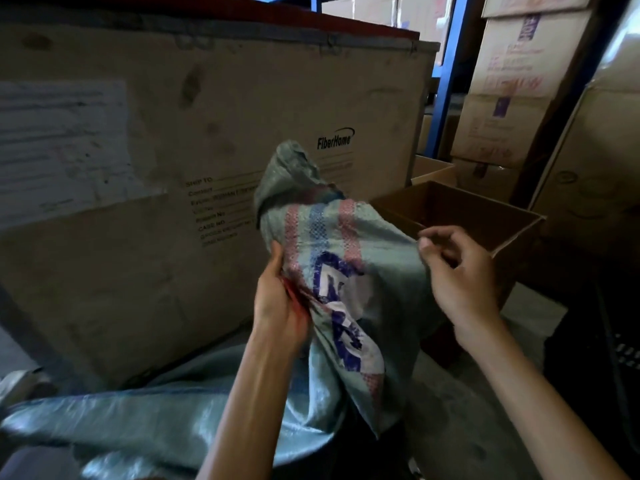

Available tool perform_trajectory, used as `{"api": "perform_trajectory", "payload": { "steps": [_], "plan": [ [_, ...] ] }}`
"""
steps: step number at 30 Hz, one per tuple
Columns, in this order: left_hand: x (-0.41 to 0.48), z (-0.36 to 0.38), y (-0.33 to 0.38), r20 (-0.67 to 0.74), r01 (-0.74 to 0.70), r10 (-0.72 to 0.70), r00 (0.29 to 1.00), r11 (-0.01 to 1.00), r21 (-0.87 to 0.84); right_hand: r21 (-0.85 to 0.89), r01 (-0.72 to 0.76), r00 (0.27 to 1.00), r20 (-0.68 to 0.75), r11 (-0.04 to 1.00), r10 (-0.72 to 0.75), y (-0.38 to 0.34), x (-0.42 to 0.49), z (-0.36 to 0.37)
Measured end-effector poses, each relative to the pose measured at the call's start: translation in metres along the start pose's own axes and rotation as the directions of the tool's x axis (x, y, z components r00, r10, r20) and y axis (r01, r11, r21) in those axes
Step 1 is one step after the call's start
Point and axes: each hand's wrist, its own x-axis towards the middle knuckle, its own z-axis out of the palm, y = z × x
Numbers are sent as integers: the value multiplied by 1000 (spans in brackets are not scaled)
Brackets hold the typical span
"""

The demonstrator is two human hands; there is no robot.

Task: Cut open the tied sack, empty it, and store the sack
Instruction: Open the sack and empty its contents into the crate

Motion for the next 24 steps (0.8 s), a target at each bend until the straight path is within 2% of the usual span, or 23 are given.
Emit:
{"api": "perform_trajectory", "payload": {
  "steps": [1, 2, 3, 5, 6, 7, 9, 11, 12, 13, 15, 17, 20, 22, 24],
  "plan": [
    [1, -3, -1, 33, -22, 21, 999, 999, 29, 101, -155, 975, 175, 983, 136, -8, 4, -3],
    [1, -4, -1, 77, -37, 32, 996, 998, 58, 138, -302, 906, 349, 943, 239, -16, 8, -7],
    [0, -4, 0, 110, -51, 38, 993, 992, 112, 133, -386, 820, 502, 913, 274, -24, 11, -11],
    [-1, -7, -3, 158, -83, 41, 987, 960, 269, 84, -430, 675, 691, 899, 259, -32, 17, -12],
    [0, -8, -3, 185, -105, 42, 982, 931, 349, 40, -423, 643, 718, 905, 268, -33, 19, -10],
    [2, -10, -4, 170, -145, 77, 983, 886, 441, 7, -388, 659, 701, 922, 272, -32, 22, -7],
    [6, -17, 5, 101, -258, 252, 962, 733, 629, 24, -298, 792, 564, 954, 234, -29, 26, -4],
    [13, -28, 24, -11, -311, 505, 863, 549, 776, 98, -203, 917, 367, 974, 154, -25, 28, -7],
    [16, -34, 34, -57, -309, 585, 809, 506, 805, 147, -171, 949, 289, 974, 123, -24, 29, -9],
    [17, -39, 42, -88, -294, 609, 788, 497, 817, 191, -146, 966, 239, 971, 98, -23, 29, -12],
    [20, -50, 46, -153, -239, 579, 801, 543, 805, 257, -121, 980, 186, 959, 74, -25, 26, -13],
    [17, -49, 40, -217, -205, 484, 848, 677, 707, 319, -132, 984, 159, 938, 84, -28, 25, -11],
    [12, -41, 37, -283, -77, 175, 943, 943, 323, 476, -172, 974, 211, 863, 78, -32, 22, -8],
    [6, -36, 37, -211, 31, -13, 977, 996, 78, 563, -236, 952, 297, 792, 72, -30, 18, -5],
    [-2, -28, 34, -134, 57, -57, 989, 998, -9, 503, -312, 918, 378, 806, 119, -28, 9, -1]
  ]
}}
